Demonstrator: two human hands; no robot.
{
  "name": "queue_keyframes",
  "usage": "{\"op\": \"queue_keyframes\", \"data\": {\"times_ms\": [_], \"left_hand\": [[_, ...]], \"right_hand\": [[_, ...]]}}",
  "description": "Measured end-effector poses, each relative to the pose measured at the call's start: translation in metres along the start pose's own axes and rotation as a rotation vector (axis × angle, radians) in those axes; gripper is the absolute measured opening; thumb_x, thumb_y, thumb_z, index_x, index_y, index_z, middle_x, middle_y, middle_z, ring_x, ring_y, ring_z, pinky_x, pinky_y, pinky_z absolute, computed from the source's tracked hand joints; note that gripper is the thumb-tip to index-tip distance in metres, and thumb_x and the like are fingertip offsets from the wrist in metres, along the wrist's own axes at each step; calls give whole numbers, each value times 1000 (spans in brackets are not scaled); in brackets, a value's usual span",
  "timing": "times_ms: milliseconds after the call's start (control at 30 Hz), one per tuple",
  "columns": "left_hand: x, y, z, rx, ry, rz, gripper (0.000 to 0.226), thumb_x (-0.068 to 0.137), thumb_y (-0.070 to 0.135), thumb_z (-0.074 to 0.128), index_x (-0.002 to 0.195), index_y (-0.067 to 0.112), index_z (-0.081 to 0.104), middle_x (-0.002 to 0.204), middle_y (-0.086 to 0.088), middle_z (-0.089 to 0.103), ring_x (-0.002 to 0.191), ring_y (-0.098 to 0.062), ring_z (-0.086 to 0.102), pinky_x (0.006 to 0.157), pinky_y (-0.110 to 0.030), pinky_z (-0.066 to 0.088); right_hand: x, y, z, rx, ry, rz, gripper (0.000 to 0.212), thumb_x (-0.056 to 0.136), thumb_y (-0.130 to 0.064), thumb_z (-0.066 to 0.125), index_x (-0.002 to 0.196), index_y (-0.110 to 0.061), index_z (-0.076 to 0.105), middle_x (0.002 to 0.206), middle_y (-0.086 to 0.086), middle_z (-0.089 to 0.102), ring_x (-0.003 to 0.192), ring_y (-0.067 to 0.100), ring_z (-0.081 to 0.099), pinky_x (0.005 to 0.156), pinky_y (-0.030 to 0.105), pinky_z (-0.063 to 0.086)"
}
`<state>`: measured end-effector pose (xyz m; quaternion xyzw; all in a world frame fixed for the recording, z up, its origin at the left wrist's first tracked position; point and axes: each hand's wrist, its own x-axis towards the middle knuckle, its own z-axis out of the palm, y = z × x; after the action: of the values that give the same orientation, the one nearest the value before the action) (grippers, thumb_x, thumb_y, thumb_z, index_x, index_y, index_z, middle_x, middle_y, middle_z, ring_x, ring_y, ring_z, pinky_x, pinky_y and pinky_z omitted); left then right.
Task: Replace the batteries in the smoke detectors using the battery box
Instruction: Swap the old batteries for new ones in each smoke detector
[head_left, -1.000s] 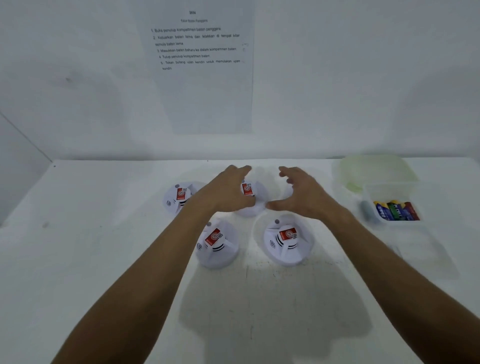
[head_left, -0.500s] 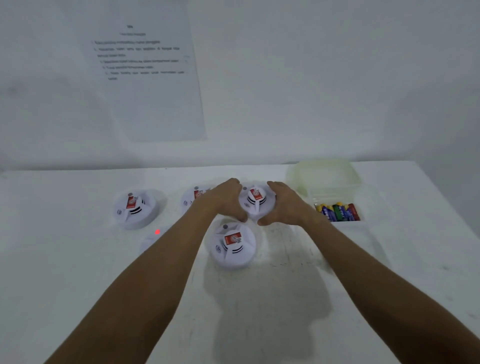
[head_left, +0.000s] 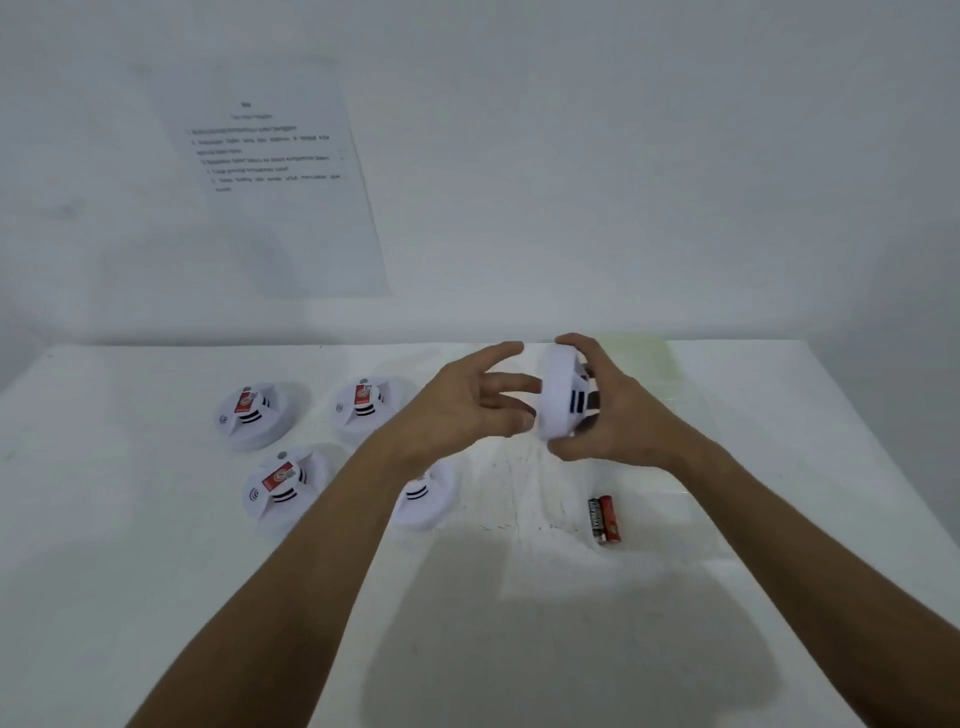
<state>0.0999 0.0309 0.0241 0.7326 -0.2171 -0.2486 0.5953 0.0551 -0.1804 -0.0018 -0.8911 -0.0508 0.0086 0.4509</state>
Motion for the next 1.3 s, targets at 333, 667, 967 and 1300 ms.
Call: {"op": "queue_keyframes", "data": {"times_ms": [333, 667, 967, 1300], "left_hand": [[-15, 9, 95, 33, -48, 18, 65, 87, 5, 69, 142, 31, 44, 112, -5, 71, 97, -23, 68, 89, -36, 56], [-21, 21, 133, 217, 48, 64, 71, 75, 18, 83, 133, 42, 50, 108, 0, 69, 86, -24, 73, 85, -43, 58], [-17, 25, 123, 303, 29, 71, 64, 63, 40, 85, 120, 43, 54, 92, -8, 75, 84, -28, 73, 79, -51, 58], [-16, 26, 99, 301, 20, 71, 63, 70, 10, 85, 123, 32, 56, 98, -4, 73, 79, -24, 73, 72, -41, 61]], "right_hand": [[-87, 31, -59, 495, -128, -84, 96, 56, 10, 79, 137, -19, 39, 134, 0, 55, 122, 21, 58, 84, 41, 59], [-114, 52, -87, 432, -198, -164, 96, 62, 7, 77, 142, -30, 41, 137, -4, 51, 131, 18, 50, 101, 43, 53], [-105, 52, -70, 352, -125, -195, 106, 48, -8, 95, 137, -29, 40, 132, -14, 53, 122, 7, 54, 91, 22, 53], [-84, 50, -56, 334, -24, -271, 95, 54, -5, 92, 136, -24, 48, 133, -5, 57, 125, 17, 56, 95, 24, 52]]}}
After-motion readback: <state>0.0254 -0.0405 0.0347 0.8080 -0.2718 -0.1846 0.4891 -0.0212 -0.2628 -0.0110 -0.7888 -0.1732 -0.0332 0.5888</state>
